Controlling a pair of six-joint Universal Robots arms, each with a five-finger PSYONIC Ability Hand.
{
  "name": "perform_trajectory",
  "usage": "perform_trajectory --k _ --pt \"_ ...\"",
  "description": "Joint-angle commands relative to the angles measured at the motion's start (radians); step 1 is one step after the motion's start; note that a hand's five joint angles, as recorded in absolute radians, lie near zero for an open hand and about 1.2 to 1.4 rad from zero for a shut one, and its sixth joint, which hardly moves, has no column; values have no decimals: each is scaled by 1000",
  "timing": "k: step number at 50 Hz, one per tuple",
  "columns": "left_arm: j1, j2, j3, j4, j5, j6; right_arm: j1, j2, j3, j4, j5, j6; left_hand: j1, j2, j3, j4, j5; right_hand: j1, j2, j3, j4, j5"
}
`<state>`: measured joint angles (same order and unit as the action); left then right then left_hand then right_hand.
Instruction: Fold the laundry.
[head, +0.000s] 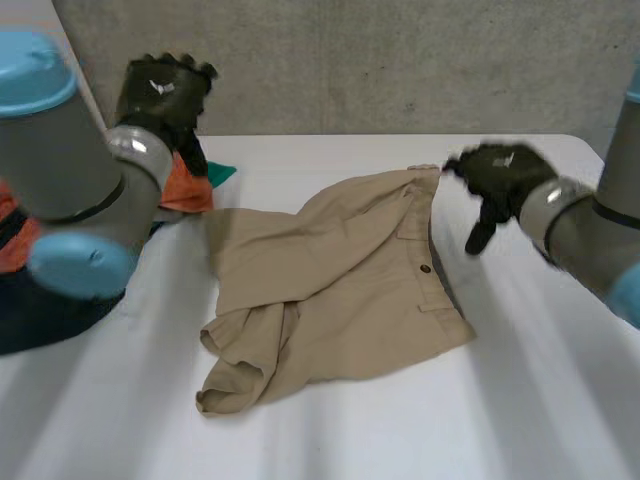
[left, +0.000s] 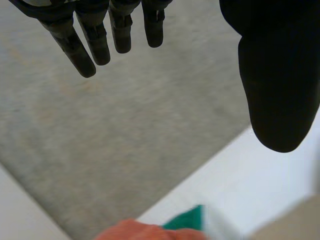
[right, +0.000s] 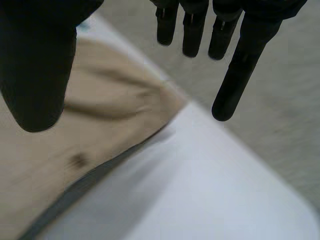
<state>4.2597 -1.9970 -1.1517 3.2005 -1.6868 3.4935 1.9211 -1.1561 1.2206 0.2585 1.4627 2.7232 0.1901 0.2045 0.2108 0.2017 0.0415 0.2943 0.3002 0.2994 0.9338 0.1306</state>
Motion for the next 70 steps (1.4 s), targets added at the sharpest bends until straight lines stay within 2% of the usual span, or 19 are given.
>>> perform_trajectory --k 1,6,8,13,16,20,27,31,33,35,43,46,53,56,60,61,62,70 --pt "-83 236 -397 -53 133 5 -1 -114 212 128 -77 -56 196 181 175 184 170 264 259 259 -375 254" --pt "-165 334 -647 -63 194 25 -14 -181 394 87 -151 -88 498 484 477 486 472 432 426 427 -208 421" --pt "-188 337 -701 -62 203 27 -17 -192 439 59 -173 -92 569 555 548 557 543 432 426 427 -207 421" --pt "-260 311 -781 -9 182 21 -24 -197 563 -106 -226 -99 581 567 561 570 555 432 426 427 -207 421" --pt "-265 262 -778 54 147 18 -20 -188 599 -166 -236 -97 584 570 563 572 558 432 426 427 -207 421" --pt "-236 161 -748 157 63 10 -4 -153 622 -257 -234 -95 555 541 534 543 529 450 444 445 -190 439" --pt "-199 32 -671 179 15 33 6 -108 616 -292 -223 -100 572 558 552 561 546 511 506 506 -128 501" --pt "-120 9 -645 183 -72 76 -1 -91 614 -330 -205 -102 596 581 575 584 570 517 511 512 -122 506" --pt "-63 14 -645 184 -145 96 -5 -86 620 -353 -196 -106 596 581 575 584 570 517 511 512 -122 506" --pt "-28 27 -651 187 -162 101 -7 -85 626 -372 -194 -115 599 584 578 587 573 514 509 509 -125 504" --pt "-32 147 -746 180 1 76 -4 -59 640 -429 -194 -184 396 382 376 385 370 488 482 483 -151 477" --pt "-37 214 -781 180 10 75 -7 -47 642 -444 -194 -204 303 288 282 291 277 488 482 483 -151 477" --pt "-34 323 -852 180 19 76 -4 -19 643 -470 -186 -227 282 267 261 270 256 488 482 483 -151 477" --pt "-37 365 -884 176 61 85 1 -10 645 -498 -179 -231 285 270 264 273 259 505 500 500 -134 495" --pt "-44 388 -927 144 114 120 9 -2 646 -525 -173 -231 317 302 296 305 291 731 725 726 91 720" --pt "-47 388 -941 127 128 140 10 -2 645 -528 -173 -231 329 314 308 317 303 984 979 979 345 974" --pt "-50 388 -948 118 131 151 12 -1 643 -528 -173 -227 332 317 311 320 306 1101 1095 1096 461 1090" --pt "-72 343 -970 99 136 222 26 -33 651 -516 -168 -191 467 452 446 455 440 1102 1096 1097 463 1091"
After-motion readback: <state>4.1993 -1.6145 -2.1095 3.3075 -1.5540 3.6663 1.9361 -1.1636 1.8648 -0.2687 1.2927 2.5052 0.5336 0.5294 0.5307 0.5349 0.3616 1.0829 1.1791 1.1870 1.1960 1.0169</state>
